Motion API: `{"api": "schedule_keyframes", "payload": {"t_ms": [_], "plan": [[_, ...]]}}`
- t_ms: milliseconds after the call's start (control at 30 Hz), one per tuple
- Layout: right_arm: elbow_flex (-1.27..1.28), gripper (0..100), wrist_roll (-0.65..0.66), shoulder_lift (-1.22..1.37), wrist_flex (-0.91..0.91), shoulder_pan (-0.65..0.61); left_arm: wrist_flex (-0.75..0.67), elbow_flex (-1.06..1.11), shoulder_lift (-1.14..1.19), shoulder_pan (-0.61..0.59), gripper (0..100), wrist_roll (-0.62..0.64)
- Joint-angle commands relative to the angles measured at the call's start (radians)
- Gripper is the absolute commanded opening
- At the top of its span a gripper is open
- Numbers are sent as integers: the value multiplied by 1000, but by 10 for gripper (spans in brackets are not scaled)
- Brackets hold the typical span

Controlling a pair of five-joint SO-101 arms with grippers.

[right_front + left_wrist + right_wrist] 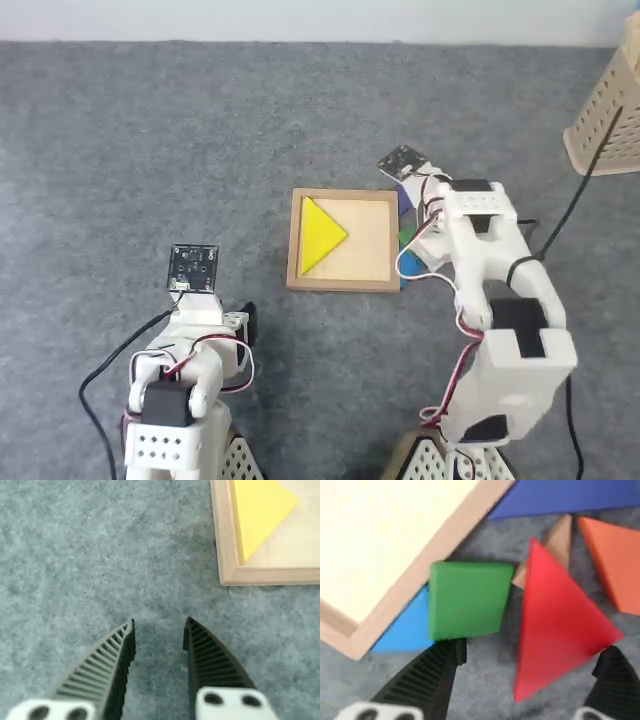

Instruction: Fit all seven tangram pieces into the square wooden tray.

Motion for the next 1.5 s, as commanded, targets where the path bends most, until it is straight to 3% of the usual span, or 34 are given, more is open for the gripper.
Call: {"api": "schedule_keyframes", "payload": {"t_ms": [0, 100, 233, 433, 733, 1167, 1467], "plan": [[-103, 383, 20, 36, -15, 27, -6, -2, -20, -5, 152, 6], [-149, 369, 15, 102, -1, 35, -6, -2, -20, -5, 152, 6], [-201, 278, 12, 122, 31, 51, -6, -2, -20, -5, 152, 6], [-199, 255, 12, 122, 36, 47, -6, -2, -20, -5, 152, 6], [-216, 2, -61, 114, 39, 81, -6, -2, -20, -5, 152, 6], [-419, 6, -224, 68, 260, 143, -6, -2, -20, -5, 152, 6], [-270, 6, -313, -329, 282, -50, -6, -2, -20, -5, 152, 6]]}}
